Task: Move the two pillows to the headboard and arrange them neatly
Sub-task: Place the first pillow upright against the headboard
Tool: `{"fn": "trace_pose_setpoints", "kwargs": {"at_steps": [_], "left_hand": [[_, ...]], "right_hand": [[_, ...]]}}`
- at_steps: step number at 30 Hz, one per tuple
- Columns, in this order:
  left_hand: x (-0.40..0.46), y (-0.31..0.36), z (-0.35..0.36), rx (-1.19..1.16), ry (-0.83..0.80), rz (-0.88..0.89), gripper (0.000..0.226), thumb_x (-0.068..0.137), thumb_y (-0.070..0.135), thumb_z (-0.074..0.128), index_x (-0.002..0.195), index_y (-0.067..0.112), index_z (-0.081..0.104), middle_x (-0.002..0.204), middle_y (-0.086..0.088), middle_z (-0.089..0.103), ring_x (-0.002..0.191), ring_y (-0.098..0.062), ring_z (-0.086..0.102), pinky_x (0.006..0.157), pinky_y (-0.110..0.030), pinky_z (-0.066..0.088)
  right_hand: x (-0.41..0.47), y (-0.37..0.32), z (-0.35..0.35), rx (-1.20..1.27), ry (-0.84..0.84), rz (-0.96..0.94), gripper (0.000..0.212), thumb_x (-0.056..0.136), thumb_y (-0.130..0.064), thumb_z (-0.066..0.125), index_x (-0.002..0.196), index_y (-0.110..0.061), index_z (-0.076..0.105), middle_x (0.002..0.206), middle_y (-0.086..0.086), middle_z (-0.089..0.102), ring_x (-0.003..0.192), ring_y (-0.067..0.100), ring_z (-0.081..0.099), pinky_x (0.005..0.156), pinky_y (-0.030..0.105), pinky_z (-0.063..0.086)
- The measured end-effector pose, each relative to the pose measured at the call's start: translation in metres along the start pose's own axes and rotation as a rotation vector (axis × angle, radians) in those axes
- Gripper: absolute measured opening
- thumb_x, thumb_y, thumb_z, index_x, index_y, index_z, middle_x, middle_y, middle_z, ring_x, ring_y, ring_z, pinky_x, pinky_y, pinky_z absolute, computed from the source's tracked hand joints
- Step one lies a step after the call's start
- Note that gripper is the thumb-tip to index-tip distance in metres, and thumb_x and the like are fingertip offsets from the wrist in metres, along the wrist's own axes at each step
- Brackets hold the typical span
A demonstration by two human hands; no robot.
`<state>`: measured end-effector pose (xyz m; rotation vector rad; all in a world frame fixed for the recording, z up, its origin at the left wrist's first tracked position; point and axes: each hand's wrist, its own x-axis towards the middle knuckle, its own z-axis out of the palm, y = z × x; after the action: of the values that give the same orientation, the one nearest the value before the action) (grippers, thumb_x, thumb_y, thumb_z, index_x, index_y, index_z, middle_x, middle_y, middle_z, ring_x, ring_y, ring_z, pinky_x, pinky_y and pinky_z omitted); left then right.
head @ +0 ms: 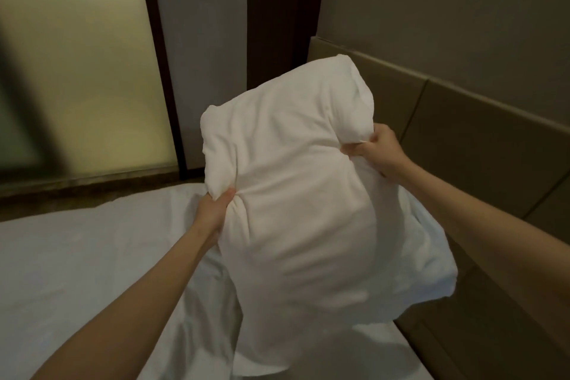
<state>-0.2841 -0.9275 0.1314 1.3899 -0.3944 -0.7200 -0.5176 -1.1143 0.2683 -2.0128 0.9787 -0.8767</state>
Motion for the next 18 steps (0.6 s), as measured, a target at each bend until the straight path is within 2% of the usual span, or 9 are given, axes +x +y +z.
{"fn": "trace_pose_setpoints", "kwargs": {"at_steps": [2,5,7,12,14,16,18], "left_hand": [[0.032,-0.003,0.020,0.002,0.002,0.006,0.056,0.090,0.033,0.061,0.137,0.008,0.046,0.133,-0.009,0.056,0.101,-0.019,0.057,0.088,-0.031,0.044],[0.071,-0.013,0.046,0.020,0.044,-0.014,0.054,0.092,0.035,0.057,0.136,0.005,0.047,0.135,-0.013,0.056,0.118,-0.028,0.055,0.102,-0.040,0.044],[0.104,-0.025,0.066,0.017,0.077,-0.028,0.054,0.094,0.035,0.055,0.137,0.004,0.046,0.135,-0.015,0.055,0.121,-0.031,0.054,0.106,-0.045,0.042],[0.174,-0.051,0.107,0.046,0.042,-0.032,0.052,0.097,0.032,0.050,0.141,0.005,0.041,0.138,-0.014,0.052,0.123,-0.029,0.051,0.101,-0.034,0.041],[0.203,-0.060,0.115,0.144,0.015,-0.042,0.056,0.098,0.032,0.046,0.147,0.008,0.031,0.145,-0.014,0.045,0.127,-0.031,0.047,0.106,-0.039,0.040],[0.226,-0.062,0.114,0.252,0.065,-0.091,0.065,0.099,0.028,0.041,0.152,0.012,0.008,0.153,-0.014,0.034,0.133,-0.034,0.040,0.110,-0.046,0.035],[0.245,-0.069,0.109,0.356,0.135,-0.102,0.066,0.100,0.024,0.039,0.152,0.014,0.000,0.155,-0.012,0.029,0.135,-0.033,0.037,0.112,-0.051,0.029]], "right_hand": [[0.036,0.006,0.000,-0.041,0.013,-0.030,0.021,0.064,-0.019,0.082,0.082,-0.020,0.069,0.086,-0.005,0.071,0.079,0.011,0.066,0.063,0.025,0.050],[0.080,0.015,0.007,-0.139,0.046,-0.072,0.028,0.067,-0.022,0.079,0.091,-0.011,0.070,0.094,0.006,0.071,0.083,0.021,0.065,0.072,0.036,0.052],[0.117,0.028,0.009,-0.187,0.039,-0.096,0.027,0.070,-0.021,0.077,0.093,-0.009,0.070,0.094,0.009,0.070,0.084,0.025,0.065,0.073,0.039,0.054],[0.188,0.062,0.015,-0.321,0.032,-0.179,0.027,0.079,-0.019,0.071,0.103,-0.005,0.068,0.101,0.013,0.069,0.092,0.030,0.064,0.081,0.049,0.054],[0.212,0.075,0.023,-0.378,0.056,-0.179,0.029,0.081,-0.022,0.069,0.106,-0.007,0.067,0.104,0.013,0.069,0.094,0.032,0.063,0.083,0.051,0.053],[0.231,0.085,0.035,-0.481,0.090,-0.176,0.031,0.082,-0.027,0.066,0.106,-0.008,0.065,0.105,0.014,0.068,0.094,0.035,0.062,0.082,0.050,0.052],[0.249,0.108,0.057,-0.649,0.103,-0.183,0.035,0.083,-0.031,0.062,0.111,-0.009,0.060,0.108,0.017,0.066,0.096,0.040,0.060,0.079,0.046,0.049]]}}
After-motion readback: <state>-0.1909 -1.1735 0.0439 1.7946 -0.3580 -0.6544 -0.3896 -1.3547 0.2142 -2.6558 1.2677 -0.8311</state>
